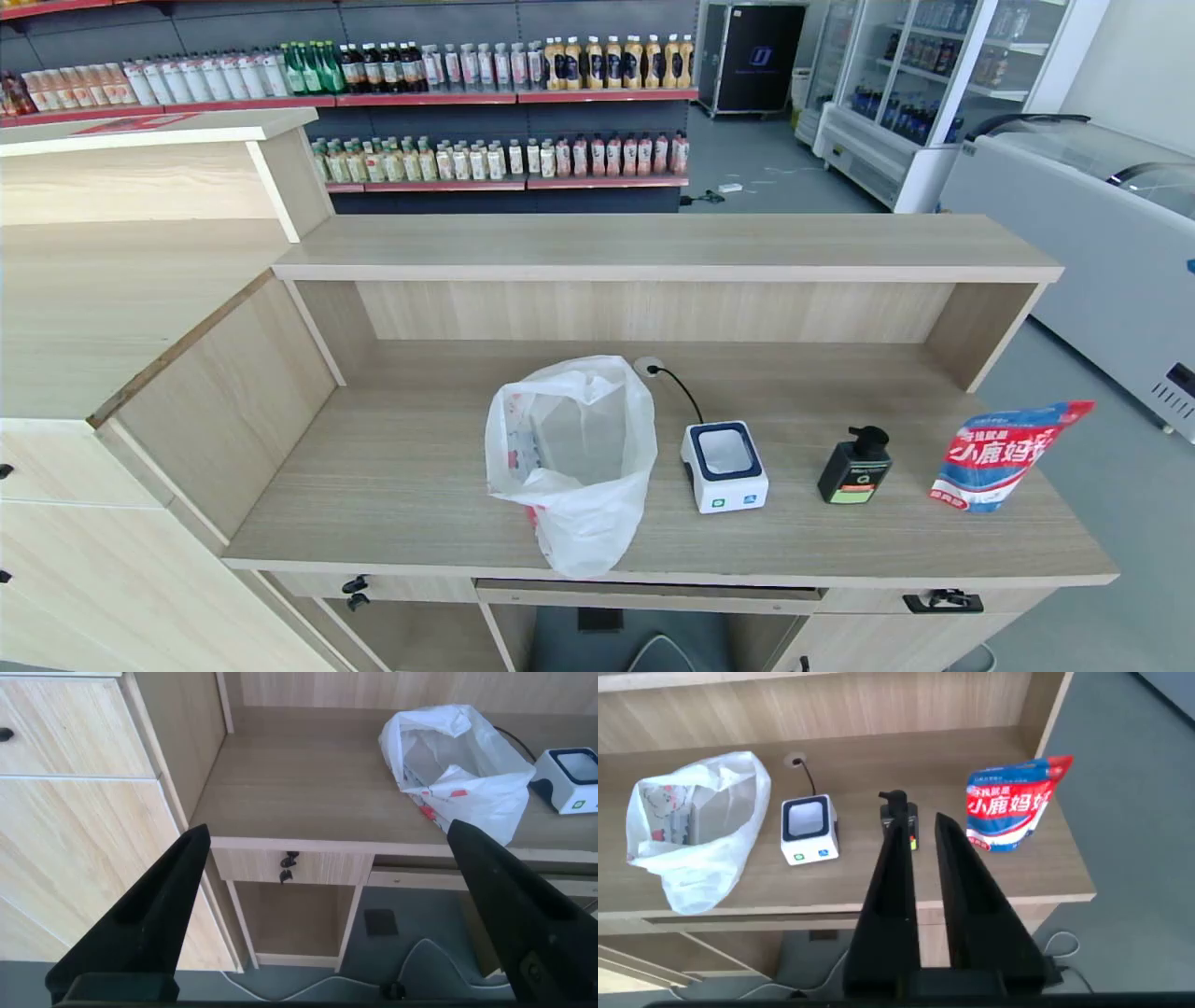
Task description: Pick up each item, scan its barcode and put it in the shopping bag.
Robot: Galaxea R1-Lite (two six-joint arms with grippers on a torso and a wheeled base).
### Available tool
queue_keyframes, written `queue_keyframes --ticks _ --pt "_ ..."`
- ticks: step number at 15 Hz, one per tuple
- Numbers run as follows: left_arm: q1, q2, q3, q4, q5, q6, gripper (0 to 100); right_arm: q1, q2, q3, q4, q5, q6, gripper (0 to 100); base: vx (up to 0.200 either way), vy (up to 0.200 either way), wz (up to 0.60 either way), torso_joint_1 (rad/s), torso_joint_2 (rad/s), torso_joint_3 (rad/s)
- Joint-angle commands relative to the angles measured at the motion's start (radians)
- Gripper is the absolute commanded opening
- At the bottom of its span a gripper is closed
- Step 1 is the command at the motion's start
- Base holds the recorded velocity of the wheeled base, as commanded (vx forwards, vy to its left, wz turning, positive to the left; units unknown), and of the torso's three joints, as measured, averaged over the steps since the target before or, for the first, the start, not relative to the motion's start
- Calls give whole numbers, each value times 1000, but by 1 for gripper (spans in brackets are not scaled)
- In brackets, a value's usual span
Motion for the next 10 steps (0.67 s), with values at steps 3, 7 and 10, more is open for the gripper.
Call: queue_keyframes --ticks 3,7,10 --pt "0 0 0 0 0 -1 100 -77 753 -100 -427 142 -151 100 0 0 0 0 0 0" --pt "0 0 0 0 0 -1 100 -230 1126 -103 -789 397 -525 100 0 0 0 0 0 0" --pt "0 0 0 0 0 -1 100 -313 1250 -106 -785 534 -748 100 0 0 0 0 0 0"
